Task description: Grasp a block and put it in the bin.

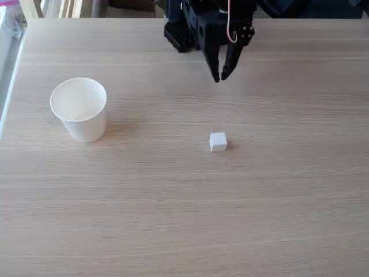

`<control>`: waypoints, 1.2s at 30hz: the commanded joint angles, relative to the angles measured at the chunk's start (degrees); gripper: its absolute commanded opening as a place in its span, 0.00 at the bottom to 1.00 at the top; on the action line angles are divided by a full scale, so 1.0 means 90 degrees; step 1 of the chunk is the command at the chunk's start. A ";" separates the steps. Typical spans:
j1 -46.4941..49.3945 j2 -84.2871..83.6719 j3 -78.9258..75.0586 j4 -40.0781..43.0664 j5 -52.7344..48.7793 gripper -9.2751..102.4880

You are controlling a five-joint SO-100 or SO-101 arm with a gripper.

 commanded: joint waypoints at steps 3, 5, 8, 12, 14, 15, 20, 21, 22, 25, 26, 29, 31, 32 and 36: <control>0.0420 -0.0664 -0.0518 -0.0078 -0.0166 0.25; 0.0625 -0.0791 -0.0469 -0.0088 -0.0127 0.27; 0.0996 -0.0908 -0.0391 -0.0107 -0.0430 0.31; 0.1191 -0.1074 -0.0244 -0.0605 -0.0615 0.33; 0.1201 -0.1191 -0.0186 -0.0977 -0.0605 0.33; 0.1162 -0.1270 -0.0156 -0.1182 -0.0537 0.33; 0.1104 -0.1826 -0.0166 -0.2021 -0.0518 0.32; 0.1104 -0.1953 -0.0195 -0.2139 -0.0518 0.32; 0.1113 -0.2061 -0.0215 -0.2236 -0.0518 0.32; 0.1133 -0.2383 -0.0293 -0.2510 -0.0498 0.32; 0.1152 -0.2471 -0.0303 -0.2588 -0.0498 0.32; 0.1191 -0.2676 -0.0322 -0.2861 -0.0566 0.32; 0.1211 -0.2842 -0.0381 -0.3037 -0.0566 0.32; 0.1221 -0.2930 -0.0420 -0.3115 -0.0566 0.32; 0.1299 -0.3359 -0.0664 -0.3379 -0.0615 0.32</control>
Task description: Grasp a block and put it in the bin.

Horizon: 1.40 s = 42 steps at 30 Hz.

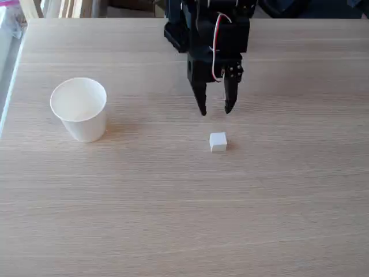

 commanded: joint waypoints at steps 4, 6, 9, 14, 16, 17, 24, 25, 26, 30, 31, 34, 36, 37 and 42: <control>0.0215 -0.0674 -0.0625 -0.0410 -0.0107 0.32; 0.0283 -0.0889 -0.0752 -0.0508 -0.0127 0.32; 0.0361 -0.1143 -0.0918 -0.0596 -0.0166 0.32; 0.0400 -0.1328 -0.1133 -0.0615 -0.0156 0.32; 0.0381 -0.1387 -0.1211 -0.0615 -0.0137 0.32; 0.0381 -0.1436 -0.1250 -0.0615 -0.0146 0.32; 0.0244 -0.1660 -0.1436 -0.0596 -0.0078 0.32; 0.0215 -0.1689 -0.1455 -0.0596 -0.0068 0.32; 0.0186 -0.1709 -0.1465 -0.0596 -0.0059 0.32; 0.0107 -0.1836 -0.1553 -0.0605 0.0000 0.31; 0.0098 -0.1865 -0.1582 -0.0605 0.0020 0.31; 0.0059 -0.1943 -0.1660 -0.0615 0.0049 0.31; 0.0039 -0.1992 -0.1719 -0.0615 0.0068 0.31; 0.0029 -0.2021 -0.1748 -0.0615 0.0068 0.31; 0.0029 -0.2236 -0.1953 -0.0625 0.0059 0.31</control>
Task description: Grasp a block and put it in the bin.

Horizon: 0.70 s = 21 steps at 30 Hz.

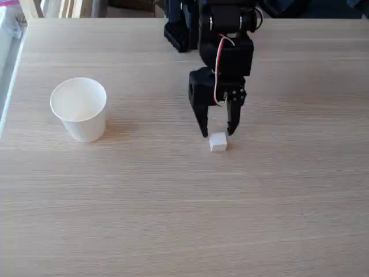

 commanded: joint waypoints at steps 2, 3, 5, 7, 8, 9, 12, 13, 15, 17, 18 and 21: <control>-0.0029 -0.0137 -0.0400 -0.0088 0.0039 0.31; -0.0020 -0.0176 -0.0439 -0.0088 0.0039 0.31; -0.0010 -0.0244 -0.0527 -0.0088 0.0049 0.31; -0.0010 -0.0293 -0.0586 -0.0088 0.0049 0.31; -0.0010 -0.0312 -0.0605 -0.0088 0.0049 0.31; -0.0010 -0.0322 -0.0625 -0.0088 0.0049 0.31; 0.0020 -0.0332 -0.0635 -0.0059 -0.0059 0.29; 0.0020 -0.0332 -0.0635 -0.0049 -0.0068 0.28; 0.0020 -0.0332 -0.0615 -0.0039 -0.0078 0.25; 0.0020 -0.0312 -0.0596 -0.0010 -0.0068 0.22; 0.0020 -0.0303 -0.0586 0.0000 -0.0068 0.20; 0.0020 -0.0254 -0.0547 0.0010 -0.0078 0.14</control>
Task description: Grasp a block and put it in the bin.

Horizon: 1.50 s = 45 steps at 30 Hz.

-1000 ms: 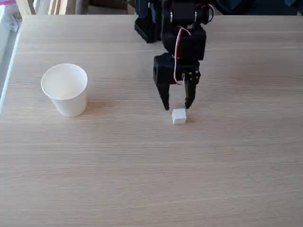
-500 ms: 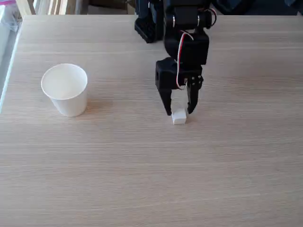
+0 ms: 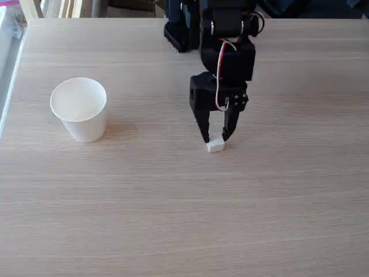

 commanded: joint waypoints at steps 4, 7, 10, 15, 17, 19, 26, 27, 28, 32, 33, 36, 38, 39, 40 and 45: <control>0.0029 0.0273 -0.0059 0.0049 -0.0117 0.08; 0.0146 0.0703 0.0029 -0.0029 -0.0195 0.08; 0.0400 0.1455 0.0254 -0.0273 -0.0400 0.08; 0.0898 0.2891 0.0762 -0.0518 -0.0732 0.08; 0.1094 0.3584 0.1074 -0.0576 -0.0537 0.08; 0.1338 0.4307 0.1436 -0.0576 -0.0410 0.08; 0.2461 0.5840 0.2080 -0.0527 -0.0439 0.08; 0.2627 0.5898 0.2080 -0.0537 -0.0469 0.08; 0.2773 0.5918 0.2080 -0.0576 -0.0469 0.08; 0.3291 0.5674 0.1982 -0.0889 -0.0537 0.08; 0.3408 0.5547 0.1934 -0.0957 -0.0557 0.08; 0.3711 0.5059 0.1689 -0.1045 -0.0615 0.08; 0.3896 0.4697 0.1484 -0.1055 -0.0625 0.08; 0.3984 0.4502 0.1357 -0.1055 -0.0654 0.08; 0.4063 0.4297 0.1211 -0.1055 -0.0674 0.08; 0.4424 0.3379 0.0488 -0.1162 -0.0732 0.08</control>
